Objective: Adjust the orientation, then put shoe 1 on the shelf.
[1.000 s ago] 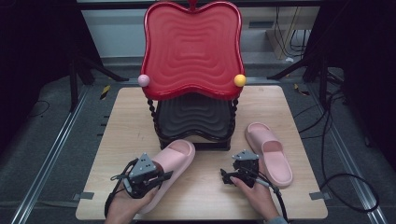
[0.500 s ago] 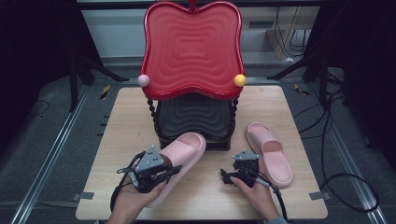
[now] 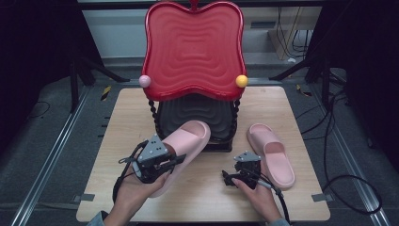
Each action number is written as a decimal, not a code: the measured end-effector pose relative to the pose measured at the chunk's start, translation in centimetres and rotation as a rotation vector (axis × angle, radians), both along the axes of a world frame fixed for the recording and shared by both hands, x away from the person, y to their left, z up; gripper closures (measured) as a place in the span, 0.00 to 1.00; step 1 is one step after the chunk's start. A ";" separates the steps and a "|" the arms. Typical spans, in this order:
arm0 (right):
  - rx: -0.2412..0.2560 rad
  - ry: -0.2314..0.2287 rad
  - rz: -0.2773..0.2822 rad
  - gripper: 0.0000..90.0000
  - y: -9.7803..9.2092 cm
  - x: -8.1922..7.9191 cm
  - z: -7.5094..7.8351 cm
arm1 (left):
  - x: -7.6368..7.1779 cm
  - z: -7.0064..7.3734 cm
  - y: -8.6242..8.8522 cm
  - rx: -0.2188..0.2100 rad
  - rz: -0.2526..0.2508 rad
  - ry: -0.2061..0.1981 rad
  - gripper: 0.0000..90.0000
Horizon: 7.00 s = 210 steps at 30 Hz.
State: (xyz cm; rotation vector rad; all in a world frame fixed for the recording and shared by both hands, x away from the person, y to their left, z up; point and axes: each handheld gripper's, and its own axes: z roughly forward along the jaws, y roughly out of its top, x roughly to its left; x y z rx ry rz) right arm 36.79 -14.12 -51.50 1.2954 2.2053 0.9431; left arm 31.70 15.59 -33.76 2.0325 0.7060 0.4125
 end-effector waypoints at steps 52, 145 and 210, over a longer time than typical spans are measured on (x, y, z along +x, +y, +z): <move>-0.002 -0.003 0.013 0.02 -0.1 0.1 0.0 | 8.6 -2.6 -5.0 -0.004 0.348 -0.174 0.94; 0.001 -0.002 0.018 0.02 -0.1 0.1 0.0 | 2.0 -4.9 2.7 0.147 0.063 -0.060 1.00; 0.001 -0.002 0.019 0.02 -0.1 0.0 0.0 | 7.3 -6.4 -0.2 0.207 0.051 0.025 0.99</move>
